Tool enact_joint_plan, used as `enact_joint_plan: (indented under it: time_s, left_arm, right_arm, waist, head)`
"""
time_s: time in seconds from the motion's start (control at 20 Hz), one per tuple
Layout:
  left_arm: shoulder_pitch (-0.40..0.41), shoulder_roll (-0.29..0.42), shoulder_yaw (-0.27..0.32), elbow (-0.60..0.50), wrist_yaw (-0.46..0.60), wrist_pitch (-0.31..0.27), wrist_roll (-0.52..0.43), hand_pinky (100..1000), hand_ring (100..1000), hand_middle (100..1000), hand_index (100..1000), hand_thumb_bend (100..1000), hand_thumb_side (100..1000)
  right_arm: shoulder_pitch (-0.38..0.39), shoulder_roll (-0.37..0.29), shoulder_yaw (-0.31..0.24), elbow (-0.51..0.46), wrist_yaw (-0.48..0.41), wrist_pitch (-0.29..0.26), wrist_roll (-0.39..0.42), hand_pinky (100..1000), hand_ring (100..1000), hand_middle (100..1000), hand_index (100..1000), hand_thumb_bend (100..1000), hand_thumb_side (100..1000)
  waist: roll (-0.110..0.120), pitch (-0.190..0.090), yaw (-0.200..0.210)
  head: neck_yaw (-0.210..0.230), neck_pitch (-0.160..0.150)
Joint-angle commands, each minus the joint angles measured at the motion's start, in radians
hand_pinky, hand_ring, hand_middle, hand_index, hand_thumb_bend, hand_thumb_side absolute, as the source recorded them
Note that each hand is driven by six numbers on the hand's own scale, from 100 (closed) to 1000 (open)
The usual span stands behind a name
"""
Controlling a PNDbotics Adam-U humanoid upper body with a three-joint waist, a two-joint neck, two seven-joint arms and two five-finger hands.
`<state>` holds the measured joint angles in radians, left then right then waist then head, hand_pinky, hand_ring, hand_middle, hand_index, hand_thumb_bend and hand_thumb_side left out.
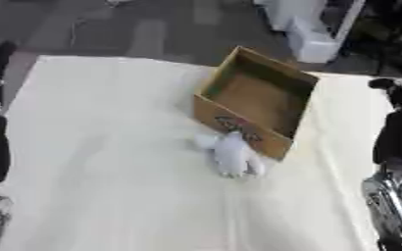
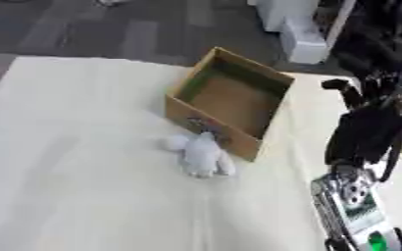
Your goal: Pick up objects on the table and place them in the box.
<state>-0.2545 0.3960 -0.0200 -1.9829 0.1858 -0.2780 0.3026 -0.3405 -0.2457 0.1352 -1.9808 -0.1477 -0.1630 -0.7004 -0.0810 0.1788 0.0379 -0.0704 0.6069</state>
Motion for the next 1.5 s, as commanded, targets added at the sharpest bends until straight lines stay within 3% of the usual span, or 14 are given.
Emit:
enact_joint_plan:
  time_s: [0.05,0.45,0.55,0.65,0.85,1.05,1.5]
  left_arm:
    - [-0.011,0.021,0.002,-0.017,0.000,-0.004,-0.004,1000,866,863,875,100,1000]
    - [-0.009,0.020,0.002,-0.017,0.000,-0.002,-0.006,1000,866,863,875,100,1000]
    - [-0.007,0.021,0.001,-0.017,0.000,-0.002,-0.006,1000,866,863,875,100,1000]
    - [-0.003,0.023,0.000,-0.017,0.000,-0.001,-0.007,1000,867,863,875,100,1000]
    - [0.006,0.024,-0.001,-0.017,-0.001,0.001,-0.008,1000,868,862,875,100,1000]
    - [0.010,0.028,-0.001,-0.017,0.000,0.000,-0.009,1000,868,862,875,100,1000]
    - [0.015,0.024,-0.006,-0.017,0.003,-0.003,-0.015,1000,869,862,875,100,1000]
  right_arm:
    - [-0.009,-0.008,-0.004,-0.019,0.007,-0.001,-0.003,431,643,723,734,100,945]
    - [-0.017,-0.017,0.002,-0.016,0.013,0.005,0.005,434,647,720,738,100,948]
    - [-0.031,-0.045,0.011,-0.001,0.034,0.023,0.042,452,669,756,752,100,1000]
    - [-0.051,-0.087,0.020,0.019,0.066,0.044,0.101,473,698,771,781,100,969]
    - [-0.101,-0.202,0.047,0.066,0.174,0.077,0.264,500,718,791,806,100,975]
    - [-0.160,-0.291,0.074,0.104,0.330,0.066,0.373,522,723,787,801,100,969]
    - [-0.270,-0.330,0.165,0.156,0.649,0.039,0.486,583,736,783,794,100,1000]
  waist:
    - [0.008,-0.019,-0.003]
    - [0.009,-0.018,-0.004]
    - [0.009,-0.020,-0.004]
    - [0.009,-0.023,-0.004]
    - [0.010,-0.031,0.001]
    - [0.013,-0.040,0.005]
    - [0.025,-0.044,0.017]
  head:
    - [0.003,0.006]
    - [0.003,0.012]
    - [0.002,0.018]
    - [0.000,0.027]
    - [-0.002,0.041]
    - [-0.006,0.049]
    - [-0.004,0.041]
